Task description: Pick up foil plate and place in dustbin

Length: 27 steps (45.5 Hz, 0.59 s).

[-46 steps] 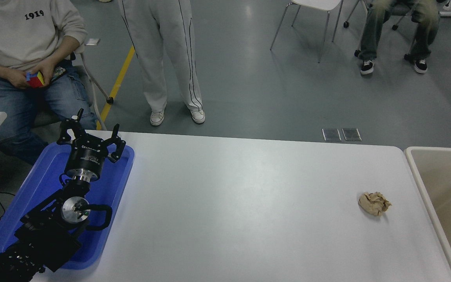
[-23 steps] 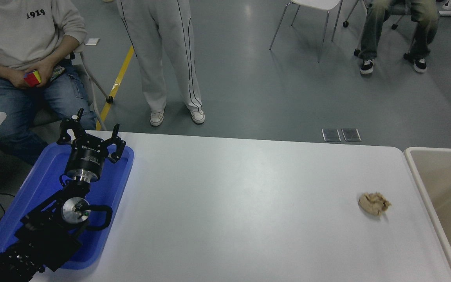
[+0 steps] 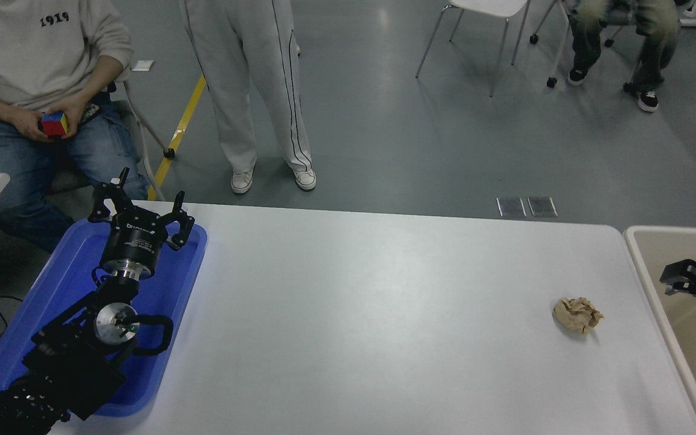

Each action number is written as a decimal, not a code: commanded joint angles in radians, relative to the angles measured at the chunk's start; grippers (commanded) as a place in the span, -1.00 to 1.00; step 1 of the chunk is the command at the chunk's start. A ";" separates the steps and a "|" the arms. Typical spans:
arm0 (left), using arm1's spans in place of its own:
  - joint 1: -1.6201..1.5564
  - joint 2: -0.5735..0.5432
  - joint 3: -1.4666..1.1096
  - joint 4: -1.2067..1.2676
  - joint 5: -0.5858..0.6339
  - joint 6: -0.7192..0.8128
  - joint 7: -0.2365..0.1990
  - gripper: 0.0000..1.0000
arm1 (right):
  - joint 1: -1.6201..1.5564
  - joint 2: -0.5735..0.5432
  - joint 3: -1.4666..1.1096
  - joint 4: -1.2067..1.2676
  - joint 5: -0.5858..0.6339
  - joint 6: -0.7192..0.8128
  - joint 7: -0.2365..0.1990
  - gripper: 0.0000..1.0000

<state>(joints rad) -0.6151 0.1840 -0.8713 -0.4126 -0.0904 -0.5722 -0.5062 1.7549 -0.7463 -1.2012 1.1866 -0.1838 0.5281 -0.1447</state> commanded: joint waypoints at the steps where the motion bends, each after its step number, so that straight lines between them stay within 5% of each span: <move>1: 0.000 0.000 0.000 0.000 0.000 0.000 0.000 1.00 | 0.230 0.065 -0.067 0.045 0.000 0.257 0.001 1.00; 16: -0.002 0.000 0.000 0.000 0.000 0.000 0.000 1.00 | 0.509 0.300 -0.144 0.163 0.000 0.257 0.001 1.00; 27: -0.002 0.000 0.000 0.000 0.000 0.000 0.000 1.00 | 0.555 0.344 -0.098 0.197 0.000 0.257 0.001 1.00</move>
<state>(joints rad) -0.6159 0.1838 -0.8713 -0.4122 -0.0903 -0.5722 -0.5062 2.2279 -0.4824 -1.3161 1.3422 -0.1839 0.7706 -0.1441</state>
